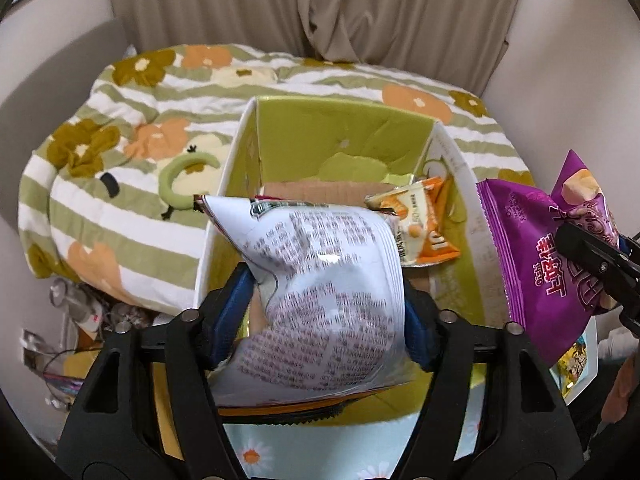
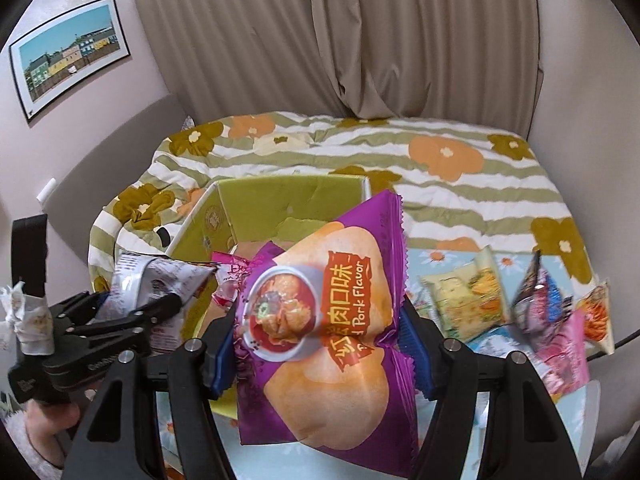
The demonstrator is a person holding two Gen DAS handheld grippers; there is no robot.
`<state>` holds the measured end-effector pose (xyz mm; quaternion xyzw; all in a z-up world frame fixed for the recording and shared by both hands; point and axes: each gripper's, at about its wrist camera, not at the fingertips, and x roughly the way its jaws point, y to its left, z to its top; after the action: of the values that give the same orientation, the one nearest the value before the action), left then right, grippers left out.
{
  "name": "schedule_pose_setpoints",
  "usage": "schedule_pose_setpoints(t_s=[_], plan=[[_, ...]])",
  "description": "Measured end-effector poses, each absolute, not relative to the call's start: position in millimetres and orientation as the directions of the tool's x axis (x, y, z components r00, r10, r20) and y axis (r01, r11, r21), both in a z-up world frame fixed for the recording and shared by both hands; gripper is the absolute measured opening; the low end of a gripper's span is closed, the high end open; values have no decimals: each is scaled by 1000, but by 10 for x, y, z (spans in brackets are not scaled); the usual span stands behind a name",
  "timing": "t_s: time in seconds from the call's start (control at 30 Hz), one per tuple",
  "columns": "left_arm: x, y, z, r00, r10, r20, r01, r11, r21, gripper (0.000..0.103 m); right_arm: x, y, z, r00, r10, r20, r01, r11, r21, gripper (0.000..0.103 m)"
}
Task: Organize snacks
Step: 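Carry the white printed bag into the box and open the left tool, then drop the purple chip bag into the box by opening the right tool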
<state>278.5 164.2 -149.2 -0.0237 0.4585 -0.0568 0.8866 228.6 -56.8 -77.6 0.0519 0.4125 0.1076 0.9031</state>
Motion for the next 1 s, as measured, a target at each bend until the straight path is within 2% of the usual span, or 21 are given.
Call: schedule_pose_setpoints(t_s=[0.03,0.07,0.3,0.6,1.0], plan=[[2805,1654,-1535,565,-113,-817,79,993,-83,91,2327,-541,-812,629,239,-740,-144,971,191,64],[2803,1663,-1553,564,-98,-820,72,995,-69,103,2353,-521,-837,623,243,-743,-140,970,200,64],[2650,1748,-1670,542,-113,-832,46,993,-105,103,2447,-442,-909,607,267,-749,-151,964,221,65],[2366,1653,-1559,543,-104,-833,-9,991,-130,103,2510,-345,-923,582,306,-753,-222,951,215,66],[2281,1620,-1435,575,-52,-817,-55,993,-102,103,2787,-119,-1106,532,327,-781,-273,939,208,69]])
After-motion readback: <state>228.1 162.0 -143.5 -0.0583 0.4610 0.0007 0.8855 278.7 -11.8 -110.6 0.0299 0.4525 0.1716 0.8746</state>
